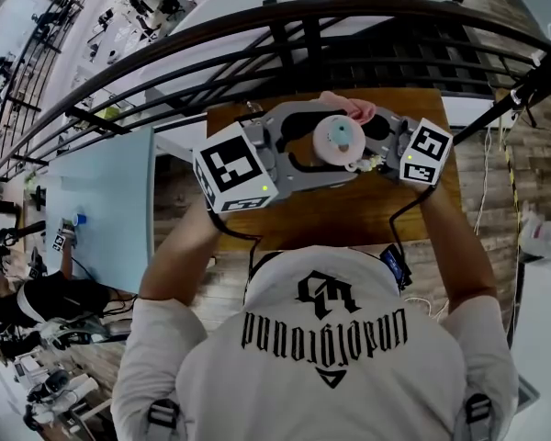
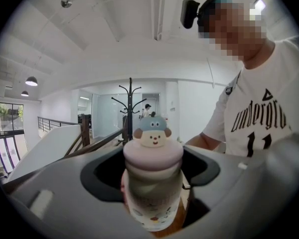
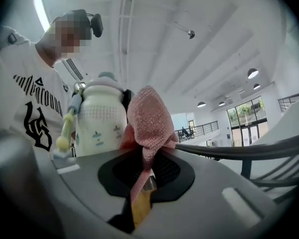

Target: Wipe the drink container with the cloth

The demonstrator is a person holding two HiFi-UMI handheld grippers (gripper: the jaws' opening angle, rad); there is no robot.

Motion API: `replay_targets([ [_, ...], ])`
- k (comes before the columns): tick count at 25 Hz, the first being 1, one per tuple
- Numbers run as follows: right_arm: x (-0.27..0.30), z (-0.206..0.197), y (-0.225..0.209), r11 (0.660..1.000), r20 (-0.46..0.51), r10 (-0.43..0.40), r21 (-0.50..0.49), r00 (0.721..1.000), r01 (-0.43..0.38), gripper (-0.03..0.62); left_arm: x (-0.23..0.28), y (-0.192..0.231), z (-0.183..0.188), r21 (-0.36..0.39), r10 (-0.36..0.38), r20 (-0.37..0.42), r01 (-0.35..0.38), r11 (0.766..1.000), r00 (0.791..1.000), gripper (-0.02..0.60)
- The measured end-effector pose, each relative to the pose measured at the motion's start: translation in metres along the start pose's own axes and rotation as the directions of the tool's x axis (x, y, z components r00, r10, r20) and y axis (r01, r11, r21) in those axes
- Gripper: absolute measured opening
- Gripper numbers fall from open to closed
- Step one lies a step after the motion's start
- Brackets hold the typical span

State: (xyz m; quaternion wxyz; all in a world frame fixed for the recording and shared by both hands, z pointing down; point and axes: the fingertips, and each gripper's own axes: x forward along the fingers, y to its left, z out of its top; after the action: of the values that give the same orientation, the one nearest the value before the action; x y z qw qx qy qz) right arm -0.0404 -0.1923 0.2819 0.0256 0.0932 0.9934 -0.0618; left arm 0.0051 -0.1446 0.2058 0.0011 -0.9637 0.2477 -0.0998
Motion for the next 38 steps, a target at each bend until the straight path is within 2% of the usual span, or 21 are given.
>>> replay_targets([
  [5,0.011,0.048,0.009,0.997,0.043,0.046,-0.067,0.998,-0.043,0.035,0.000,-0.004,0.001,0.012,-0.013,0.004,0.013,1.000,1.000,0.383],
  [8,0.013,0.057,0.010,0.996,0.054,0.072,-0.063,0.996,-0.068,0.036,0.001,-0.005,0.004,0.015,-0.016,0.010,0.015,1.000,1.000,0.383],
  [14,0.012,0.013,0.004,0.996,-0.021,0.092,0.011,0.996,-0.092,0.035,-0.002,-0.006,0.007,0.023,-0.021,0.016,0.020,1.000,1.000,0.384],
  [20,0.001,-0.038,-0.001,0.995,-0.073,0.052,0.093,0.996,-0.045,0.035,-0.004,-0.005,0.004,0.014,-0.010,0.015,0.010,1.000,1.000,0.385],
  [24,-0.005,-0.049,-0.004,0.993,-0.068,0.026,0.121,0.997,-0.018,0.035,-0.004,-0.001,0.003,0.004,-0.009,0.022,0.009,1.000,1.000,0.383],
  [27,-0.012,-0.038,-0.001,0.994,-0.033,0.006,0.112,0.999,-0.002,0.035,-0.005,0.001,-0.003,0.001,-0.001,0.010,0.001,1.000,1.000,0.383],
  [35,-0.033,0.034,0.024,1.000,0.079,-0.003,0.009,0.997,0.002,0.035,-0.004,0.011,-0.015,-0.024,0.030,-0.005,-0.030,0.999,1.000,0.383],
  [38,-0.037,0.042,0.030,1.000,0.092,-0.007,-0.022,0.996,0.009,0.035,-0.002,0.012,-0.017,-0.013,0.031,0.002,-0.031,0.999,1.000,0.384],
])
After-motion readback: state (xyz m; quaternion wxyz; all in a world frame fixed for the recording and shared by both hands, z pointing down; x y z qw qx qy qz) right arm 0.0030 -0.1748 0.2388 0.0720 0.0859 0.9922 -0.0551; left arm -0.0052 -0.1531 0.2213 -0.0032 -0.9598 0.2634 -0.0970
